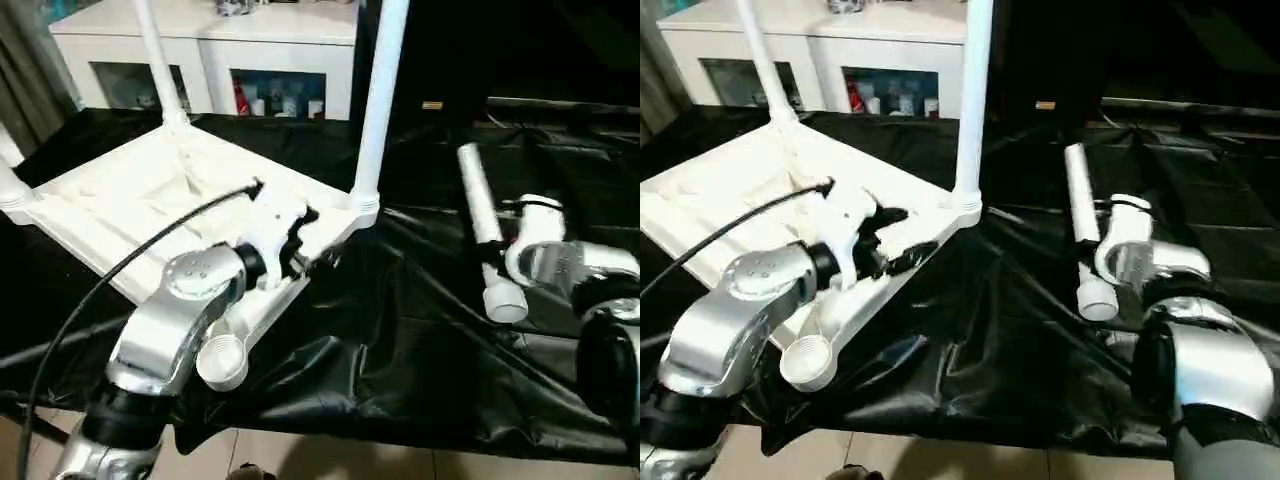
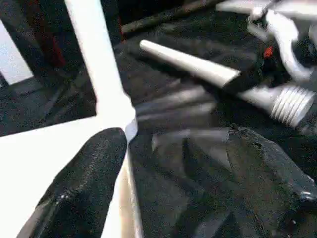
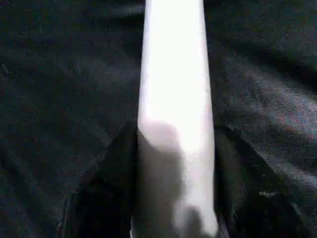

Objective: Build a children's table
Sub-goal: Pick table leg

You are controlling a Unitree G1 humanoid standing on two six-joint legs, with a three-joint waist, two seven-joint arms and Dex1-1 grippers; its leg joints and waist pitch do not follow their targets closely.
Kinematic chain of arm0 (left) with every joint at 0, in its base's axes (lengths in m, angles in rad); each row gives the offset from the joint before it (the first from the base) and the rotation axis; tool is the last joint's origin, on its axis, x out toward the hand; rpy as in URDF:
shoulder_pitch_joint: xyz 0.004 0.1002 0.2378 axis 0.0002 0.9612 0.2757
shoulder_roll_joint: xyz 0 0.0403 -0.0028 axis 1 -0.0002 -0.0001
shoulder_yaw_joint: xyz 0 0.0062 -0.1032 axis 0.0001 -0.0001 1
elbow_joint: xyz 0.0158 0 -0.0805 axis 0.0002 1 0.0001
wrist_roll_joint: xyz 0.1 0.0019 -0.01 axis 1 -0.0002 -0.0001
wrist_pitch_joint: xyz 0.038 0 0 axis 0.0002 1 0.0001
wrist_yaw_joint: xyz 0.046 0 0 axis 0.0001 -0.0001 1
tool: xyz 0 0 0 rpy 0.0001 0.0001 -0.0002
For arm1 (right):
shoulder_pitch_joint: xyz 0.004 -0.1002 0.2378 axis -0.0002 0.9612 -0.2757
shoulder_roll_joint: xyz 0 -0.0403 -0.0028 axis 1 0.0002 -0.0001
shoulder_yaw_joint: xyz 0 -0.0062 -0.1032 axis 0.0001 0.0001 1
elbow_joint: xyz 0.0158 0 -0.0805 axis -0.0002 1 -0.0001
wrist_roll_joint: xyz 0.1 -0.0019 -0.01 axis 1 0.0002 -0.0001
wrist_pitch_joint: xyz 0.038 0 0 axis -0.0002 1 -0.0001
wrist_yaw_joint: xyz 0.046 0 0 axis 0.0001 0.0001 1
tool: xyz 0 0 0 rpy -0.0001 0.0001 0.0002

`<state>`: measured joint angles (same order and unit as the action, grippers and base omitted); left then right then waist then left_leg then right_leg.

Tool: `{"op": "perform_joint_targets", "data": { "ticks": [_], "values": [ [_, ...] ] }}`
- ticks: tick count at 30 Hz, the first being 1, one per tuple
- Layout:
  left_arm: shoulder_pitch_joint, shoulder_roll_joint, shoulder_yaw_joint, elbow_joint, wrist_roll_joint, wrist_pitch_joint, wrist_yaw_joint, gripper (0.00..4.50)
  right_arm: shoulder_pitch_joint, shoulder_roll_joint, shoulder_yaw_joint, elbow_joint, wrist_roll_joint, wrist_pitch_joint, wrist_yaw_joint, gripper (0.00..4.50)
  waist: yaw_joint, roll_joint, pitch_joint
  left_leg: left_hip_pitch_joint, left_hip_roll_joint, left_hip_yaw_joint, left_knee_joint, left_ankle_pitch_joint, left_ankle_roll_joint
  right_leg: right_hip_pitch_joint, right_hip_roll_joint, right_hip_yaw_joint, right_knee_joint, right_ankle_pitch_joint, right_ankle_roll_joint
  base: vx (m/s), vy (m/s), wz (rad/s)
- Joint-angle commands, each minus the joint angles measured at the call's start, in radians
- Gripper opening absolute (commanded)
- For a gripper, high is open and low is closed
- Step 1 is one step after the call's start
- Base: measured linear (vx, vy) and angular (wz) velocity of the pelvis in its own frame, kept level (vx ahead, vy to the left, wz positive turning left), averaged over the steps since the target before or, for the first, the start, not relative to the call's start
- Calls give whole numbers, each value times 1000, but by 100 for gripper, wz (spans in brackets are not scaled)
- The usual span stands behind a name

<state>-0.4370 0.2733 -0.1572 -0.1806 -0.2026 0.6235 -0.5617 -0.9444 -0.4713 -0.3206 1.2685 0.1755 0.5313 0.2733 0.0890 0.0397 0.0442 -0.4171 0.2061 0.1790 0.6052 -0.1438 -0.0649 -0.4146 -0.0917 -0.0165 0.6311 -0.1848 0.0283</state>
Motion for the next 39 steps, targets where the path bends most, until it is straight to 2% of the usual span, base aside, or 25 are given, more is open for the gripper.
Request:
{"op": "perform_joint_targets", "data": {
  "ticks": [1, 4, 8, 9, 10, 11, 12, 13, 14, 16, 17, 19, 20, 21, 22, 24, 26, 28, 29, 32, 33, 34, 36, 38, 39],
  "values": [
    [-19, -8, 21, 18, -5, -19, 18, 370, 19, -5, -32, -3, 30, -25, 11, 183, -4, 2, -70, 37, -5, 4, -62, -337, -38, 40, -11, -3, -80, -175, -216, 0, 0, 0],
    [-41, -65, 66, 63, -36, -62, 52, 370, 32, -14, -136, -51, 131, -74, 70, 183, -3, 0, -72, 35, -6, 5, -59, -331, -21, 42, -14, -3, -82, -190, -215, 0, 0, 0],
    [-54, -96, 102, 77, -75, -44, 62, 370, 54, -4, -201, -110, 208, -123, 142, 183, 1, 0, -75, 25, -7, 8, -53, -254, 21, 48, -14, -5, -76, -126, -238, 0, 0, 0],
    [-67, -115, 120, 88, -106, -13, 61, 370, 85, 15, -262, -186, 297, -140, 264, 183, 1, 0, -76, 24, -6, 8, -52, -245, 28, 49, -15, -5, -75, -123, -241, 0, 0, 0],
    [-71, -122, 125, 92, -116, -4, 60, 370, 97, 22, -285, -214, 330, -141, 310, 183, 7, 1, -76, 27, -5, 13, -50, -245, 55, 49, -13, -3, -78, -113, -238, 0, 0, 0],
    [-93, -153, 144, 107, -161, 25, 53, 370, 169, 49, -312, -358, 431, -86, 492, 183, 8, -1, -79, 22, -5, 11, -49, -204, 74, 54, -11, -6, -72, -81, -246, 0, 0, 0],
    [-93, -153, 144, 107, -161, 25, 53, 370, 169, 49, -312, -358, 431, -86, 492, 183, 12, 1, -79, 25, -5, 13, -47, -198, 85, 50, -9, -6, -72, -70, -249, 0, 0, 0],
    [-112, -177, 158, 116, -198, 41, 43, 370, 237, 75, -301, -498, 505, -16, 616, 182, 15, 3, -81, 23, 0, 9, -46, -179, 98, 52, -13, -7, -68, -53, -263, 0, 0, 0],
    [-118, -183, 162, 117, -210, 47, 39, 370, 257, 82, -295, -541, 526, 8, 649, 182, 22, 3, -78, 28, -1, 12, -47, -185, 111, 50, -9, -6, -74, -56, -263, 0, 0, 0],
    [-125, -190, 167, 121, -228, 54, 35, 370, 285, 91, -286, -599, 560, 38, 690, 182, 23, 2, -79, 24, 2, 8, -51, -180, 104, 48, -11, -9, -73, -78, -272, 0, 0, 0],
    [-144, -193, 175, 116, -280, 96, 6, 370, 337, 114, -267, -728, 654, 132, 746, 182, 29, -3, -74, 29, 1, 10, -53, -203, 92, 46, -13, -7, -78, -124, -268, 0, 0, 0],
    [-159, -195, 182, 114, -314, 128, -12, 370, 369, 130, -253, -809, 709, 183, 776, 182, 36, 0, -73, 31, 4, 7, -59, -231, 80, 44, -17, -5, -82, -191, -248, 0, 0, 0],
    [-159, -195, 182, 114, -314, 128, -12, 370, 369, 130, -253, -809, 709, 183, 776, 182, 34, -1, -71, 30, 2, 7, -60, -233, 71, 44, -15, -6, -83, -209, -241, 0, 0, 0],
    [-181, -201, 194, 115, -351, 157, -27, 370, 389, 139, -233, -865, 744, 224, 805, 182, 35, 1, -72, 29, 4, 5, -63, -243, 55, 41, -18, -5, -86, -244, -228, 0, 0, 0],
    [-204, -207, 207, 121, -380, 180, -34, 370, 405, 145, -213, -907, 761, 251, 824, 182, 39, -7, -69, 32, 1, 8, -63, -256, 41, 39, -19, -4, -90, -286, -213, 0, 0, 0],
    [-244, -219, 231, 136, -428, 209, -46, 370, 424, 151, -167, -967, 774, 290, 852, 182, 43, -4, -68, 32, 3, 5, -66, -263, 29, 36, -21, -3, -92, -319, -196, 0, 0, 0],
    [-270, -230, 248, 150, -469, 237, -47, 370, 435, 163, -127, -1010, 776, 317, 861, 182, 45, -12, -65, 29, 1, 5, -68, -269, 13, 34, -23, -1, -98, -351, -173, 0, 0, 0],
    [-278, -231, 253, 156, -485, 250, -47, 370, 443, 168, -114, -1032, 780, 329, 857, 182, 46, -9, -66, 28, 1, 1, -71, -265, 6, 33, -26, 1, -99, -362, -159, 0, 0, 0],
    [-286, -235, 256, 155, -509, 266, -54, 387, 451, 179, -83, -1059, 769, 329, 849, 182, 44, -11, -66, 27, 0, 2, -71, -261, 2, 33, -26, 2, -100, -359, -152, 0, 0, 0],
    [-291, -243, 253, 140, -564, 316, -80, 415, 465, 200, -3, -1109, 741, 342, 825, 182, 44, -13, -68, 27, 1, 1, -73, -238, -4, 33, -25, 3, -96, -327, -150, 0, 0, 0],
    [-290, -244, 253, 140, -567, 320, -79, 415, 466, 200, 5, -1113, 739, 344, 824, 182, 42, -22, -68, 26, 1, 2, -74, -233, -3, 34, -24, 3, -97, -316, -152, 0, 0, 0],
    [-290, -245, 254, 141, -571, 323, -78, 429, 467, 199, 12, -1116, 738, 346, 822, 182, 44, -17, -68, 26, 2, 1, -74, -226, -4, 34, -24, 3, -94, -302, -155, 0, 0, 0],
    [-279, -246, 242, 144, -556, 318, -68, 446, 468, 194, 41, -1116, 721, 350, 828, 182, 45, -30, -68, 26, 3, 3, -75, -210, 1, 37, -24, 5, -94, -276, -150, 0, 0, 0],
    [-274, -248, 240, 143, -555, 317, -61, 449, 466, 190, 57, -1114, 709, 348, 834, 182, 48, -24, -68, 27, 4, 3, -74, -201, -1, 36, -24, 6, -92, -256, -151, 0, 0, 0],
    [-271, -252, 241, 142, -557, 315, -55, 449, 463, 189, 65, -1109, 699, 344, 833, 182, 48, -29, -68, 27, 5, 4, -74, -198, -1, 37, -24, 6, -91, -245, -153, 0, 0, 0]
  ]
}}
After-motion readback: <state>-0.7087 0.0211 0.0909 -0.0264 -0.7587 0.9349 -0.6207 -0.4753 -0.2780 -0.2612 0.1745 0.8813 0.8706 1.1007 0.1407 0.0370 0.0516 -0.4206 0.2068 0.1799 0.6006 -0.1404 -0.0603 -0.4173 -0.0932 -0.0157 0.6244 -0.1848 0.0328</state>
